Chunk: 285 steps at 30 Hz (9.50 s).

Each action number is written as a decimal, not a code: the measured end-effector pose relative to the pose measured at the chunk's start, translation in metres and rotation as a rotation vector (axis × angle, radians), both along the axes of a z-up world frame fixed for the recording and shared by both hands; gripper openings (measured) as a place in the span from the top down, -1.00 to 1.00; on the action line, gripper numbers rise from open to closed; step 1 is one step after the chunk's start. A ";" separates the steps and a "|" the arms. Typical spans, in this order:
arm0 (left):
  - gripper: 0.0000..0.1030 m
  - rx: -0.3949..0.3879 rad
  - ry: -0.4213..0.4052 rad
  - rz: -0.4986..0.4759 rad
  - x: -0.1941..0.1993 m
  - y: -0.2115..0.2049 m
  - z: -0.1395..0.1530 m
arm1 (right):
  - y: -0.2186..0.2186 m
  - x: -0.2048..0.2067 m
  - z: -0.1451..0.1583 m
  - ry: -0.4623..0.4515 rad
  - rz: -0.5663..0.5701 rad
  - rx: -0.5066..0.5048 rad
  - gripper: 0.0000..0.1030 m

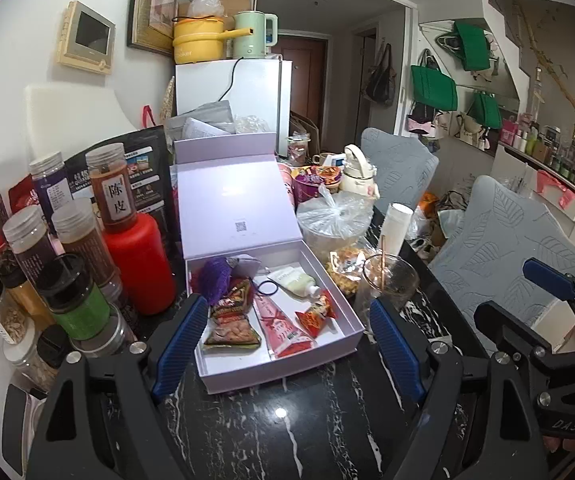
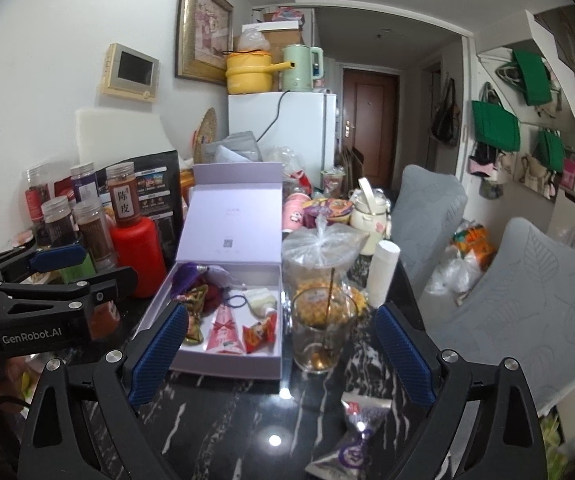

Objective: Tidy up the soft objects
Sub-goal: 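Withdraw both open tools up and back from the box, then move the left tool to the GOZH bag while the right tool approaches the white cable, then grasp the GOZH bag with the left tool while the right tool grasps the white cable, then lift the GOZH bag and white cable and carry them to the box, then lower the GOZH bag and cable into the box and open both tools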

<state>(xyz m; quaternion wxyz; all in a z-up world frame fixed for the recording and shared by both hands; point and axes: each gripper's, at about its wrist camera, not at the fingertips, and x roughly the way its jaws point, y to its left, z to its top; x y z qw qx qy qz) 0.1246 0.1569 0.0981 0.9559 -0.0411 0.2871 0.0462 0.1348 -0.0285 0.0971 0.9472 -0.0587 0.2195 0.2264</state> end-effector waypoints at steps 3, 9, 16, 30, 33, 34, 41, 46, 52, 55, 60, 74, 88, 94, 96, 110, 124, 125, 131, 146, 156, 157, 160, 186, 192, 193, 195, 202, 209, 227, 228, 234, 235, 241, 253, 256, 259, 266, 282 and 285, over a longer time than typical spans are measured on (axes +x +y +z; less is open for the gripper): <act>-0.62 -0.004 0.003 -0.021 -0.004 -0.008 -0.004 | -0.009 -0.005 -0.006 0.017 -0.021 0.004 -0.86; -0.62 0.000 0.024 -0.086 -0.006 -0.030 -0.013 | -0.027 -0.012 -0.017 0.045 -0.063 0.007 -0.86; -0.62 -0.014 0.053 -0.185 -0.003 -0.064 -0.025 | -0.061 -0.019 -0.029 0.075 -0.122 0.013 -0.86; -0.62 -0.026 0.112 -0.337 0.011 -0.130 -0.043 | -0.122 -0.023 -0.047 0.108 -0.241 0.008 -0.86; -0.62 -0.036 0.133 -0.365 0.016 -0.143 -0.051 | -0.135 -0.023 -0.052 0.114 -0.267 0.011 -0.86; -0.62 -0.044 0.141 -0.382 0.018 -0.148 -0.054 | -0.141 -0.022 -0.056 0.123 -0.278 0.015 -0.86; -0.62 -0.100 0.204 -0.432 0.030 -0.167 -0.077 | -0.167 -0.019 -0.073 0.154 -0.317 0.023 -0.86; -0.62 -0.101 0.243 -0.437 0.040 -0.178 -0.094 | -0.177 -0.012 -0.088 0.174 -0.321 0.010 -0.86; -0.62 -0.089 0.287 -0.431 0.050 -0.188 -0.116 | -0.184 0.001 -0.113 0.221 -0.300 0.007 -0.86; -0.62 -0.086 0.309 -0.427 0.057 -0.188 -0.126 | -0.184 0.007 -0.125 0.239 -0.282 0.002 -0.86; -0.62 -0.070 0.336 -0.429 0.066 -0.190 -0.141 | -0.183 0.020 -0.146 0.282 -0.269 -0.010 -0.86; -0.62 -0.081 0.411 -0.393 0.097 -0.186 -0.170 | -0.176 0.058 -0.190 0.459 -0.244 -0.059 -0.86; -0.62 -0.137 0.484 -0.436 0.117 -0.197 -0.188 | -0.173 0.068 -0.201 0.516 -0.238 -0.061 -0.80; -0.61 -0.115 0.461 -0.450 0.121 -0.205 -0.190 | -0.188 0.067 -0.198 0.506 -0.263 0.002 -0.46; -0.37 -0.118 0.454 -0.460 0.121 -0.207 -0.190 | -0.186 0.066 -0.198 0.495 -0.259 -0.007 -0.45; 0.23 -0.093 0.396 -0.502 0.110 -0.212 -0.180 | -0.180 0.055 -0.181 0.418 -0.222 0.008 -0.45; 0.27 -0.107 0.250 -0.512 0.085 -0.196 -0.145 | -0.176 0.037 -0.168 0.381 -0.202 0.014 -0.45; 0.27 -0.109 0.242 -0.510 0.082 -0.194 -0.142 | -0.176 0.036 -0.167 0.378 -0.201 0.014 -0.45; 0.27 -0.129 0.226 -0.478 0.075 -0.181 -0.134 | -0.167 0.030 -0.162 0.365 -0.183 0.019 -0.45; 0.27 -0.144 0.140 -0.379 0.046 -0.129 -0.110 | -0.111 0.018 -0.143 0.308 -0.079 0.010 -0.45; 0.27 -0.146 0.087 -0.296 0.020 -0.088 -0.099 | -0.067 0.011 -0.131 0.269 0.023 0.002 -0.45; 0.27 -0.145 0.083 -0.287 0.017 -0.085 -0.098 | -0.065 0.009 -0.131 0.266 0.030 0.002 -0.45; 0.27 -0.145 0.074 -0.261 0.008 -0.074 -0.097 | -0.052 0.005 -0.128 0.259 0.060 0.004 -0.45; 0.27 -0.162 0.032 -0.031 -0.057 0.016 -0.094 | 0.045 -0.021 -0.119 0.228 0.280 -0.029 -0.45; 0.27 -0.168 0.020 -0.002 -0.065 0.036 -0.091 | 0.064 -0.020 -0.117 0.226 0.301 -0.030 -0.45; 0.27 -0.170 0.016 0.001 -0.066 0.039 -0.090 | 0.066 -0.020 -0.116 0.225 0.303 -0.028 -0.45; 0.27 -0.170 0.011 0.006 -0.067 0.046 -0.089 | 0.071 -0.019 -0.115 0.224 0.308 -0.026 -0.45; 0.27 -0.173 -0.020 0.016 -0.068 0.060 -0.079 | 0.086 -0.013 -0.103 0.209 0.312 -0.025 -0.45; 0.27 -0.159 -0.059 0.017 -0.059 0.068 -0.063 | 0.095 0.000 -0.085 0.171 0.312 -0.023 -0.45; 0.27 -0.138 -0.148 -0.025 -0.001 0.074 -0.028 | 0.100 0.053 -0.050 0.091 0.292 -0.021 -0.45; 0.27 -0.138 -0.149 -0.027 0.003 0.075 -0.027 | 0.101 0.057 -0.049 0.091 0.291 -0.019 -0.45; 0.27 -0.128 -0.155 -0.024 0.027 0.078 -0.027 | 0.101 0.078 -0.050 0.092 0.268 -0.010 -0.45; 0.27 -0.127 -0.144 -0.021 0.032 0.079 -0.030 | 0.102 0.082 -0.052 0.094 0.261 -0.009 -0.45; 0.27 -0.141 -0.096 -0.023 0.053 0.082 -0.049 | 0.107 0.098 -0.067 0.116 0.239 -0.026 -0.45; 0.27 -0.171 0.040 -0.016 0.078 0.083 -0.096 | 0.118 0.118 -0.114 0.200 0.224 -0.075 -0.45; 0.27 -0.178 0.072 -0.016 0.082 0.082 -0.107 | 0.120 0.119 -0.122 0.203 0.228 -0.086 -0.45; 0.27 -0.183 0.102 -0.018 0.083 0.081 -0.117 | 0.123 0.121 -0.132 0.224 0.237 -0.102 -0.45; 0.27 -0.180 0.156 -0.015 0.085 0.082 -0.135 | 0.126 0.122 -0.146 0.257 0.240 -0.116 -0.45; 0.27 -0.176 0.209 -0.027 0.098 0.088 -0.150 | 0.132 0.127 -0.161 0.302 0.238 -0.117 -0.25; 0.27 -0.162 0.216 -0.032 0.104 0.085 -0.151 | 0.131 0.130 -0.162 0.318 0.236 -0.103 -0.18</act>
